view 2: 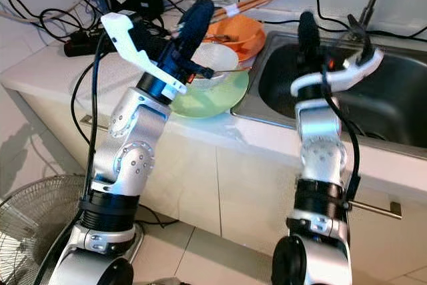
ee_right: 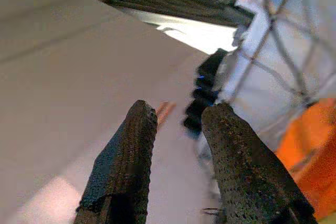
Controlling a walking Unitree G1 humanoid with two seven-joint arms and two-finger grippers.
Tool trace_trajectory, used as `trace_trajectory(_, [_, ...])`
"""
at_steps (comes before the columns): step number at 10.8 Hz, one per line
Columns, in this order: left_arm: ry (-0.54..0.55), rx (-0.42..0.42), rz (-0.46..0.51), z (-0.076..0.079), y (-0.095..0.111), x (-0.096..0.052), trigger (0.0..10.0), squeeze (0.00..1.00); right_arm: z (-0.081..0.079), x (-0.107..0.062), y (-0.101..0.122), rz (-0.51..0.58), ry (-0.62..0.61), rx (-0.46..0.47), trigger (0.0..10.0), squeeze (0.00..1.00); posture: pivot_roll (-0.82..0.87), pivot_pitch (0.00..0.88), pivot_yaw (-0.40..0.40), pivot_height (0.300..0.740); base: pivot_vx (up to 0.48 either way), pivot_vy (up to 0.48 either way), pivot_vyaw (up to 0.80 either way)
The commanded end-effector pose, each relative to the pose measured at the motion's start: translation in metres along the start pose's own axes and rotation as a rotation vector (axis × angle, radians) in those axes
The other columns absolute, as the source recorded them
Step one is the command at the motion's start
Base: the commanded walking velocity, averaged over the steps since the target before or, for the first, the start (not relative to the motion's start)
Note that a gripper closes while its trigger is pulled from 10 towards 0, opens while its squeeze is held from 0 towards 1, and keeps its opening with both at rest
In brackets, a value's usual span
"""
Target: Kitchen organization
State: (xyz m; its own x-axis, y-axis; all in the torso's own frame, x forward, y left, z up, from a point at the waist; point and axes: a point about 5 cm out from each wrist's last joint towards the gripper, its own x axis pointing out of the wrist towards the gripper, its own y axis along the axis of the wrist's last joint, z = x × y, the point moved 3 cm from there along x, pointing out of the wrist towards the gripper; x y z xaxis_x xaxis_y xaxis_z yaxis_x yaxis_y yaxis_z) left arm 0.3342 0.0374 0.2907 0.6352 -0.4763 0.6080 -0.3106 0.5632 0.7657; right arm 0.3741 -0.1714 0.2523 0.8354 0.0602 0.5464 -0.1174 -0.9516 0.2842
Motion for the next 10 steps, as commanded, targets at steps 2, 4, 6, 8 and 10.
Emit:
trace_trajectory(2, [0.0,-0.025,0.011,0.001,0.002,-0.001,10.0,0.0,-0.009,-0.002,0.003,0.01,0.064,0.043,10.0,0.0,0.05,0.0,0.067,0.74,0.0,0.0,0.0])
trace_trajectory(4, [0.003,-0.092,0.016,-0.001,0.002,-0.002,10.0,0.0,-0.007,-0.005,-0.003,-0.014,0.07,0.073,10.0,0.0,0.05,0.0,0.069,0.74,0.0,0.0,0.0])
trace_trajectory(6, [-0.015,-0.154,-0.005,0.0,-0.004,-0.004,10.0,0.0,-0.01,-0.006,-0.009,-0.041,0.089,0.078,10.0,0.0,0.05,0.0,0.07,0.74,0.0,0.0,0.0])
trace_trajectory(8, [-0.044,-0.196,-0.038,0.004,-0.01,-0.008,10.0,0.0,-0.01,-0.006,-0.009,-0.043,0.091,0.085,10.0,0.0,0.06,0.0,0.068,0.74,0.0,0.0,0.0])
trace_trajectory(10, [-0.055,-0.221,-0.07,0.005,-0.016,-0.011,10.0,0.0,-0.01,-0.006,-0.011,-0.044,0.094,0.088,10.0,0.0,0.06,0.0,0.067,0.74,0.0,0.0,0.0])
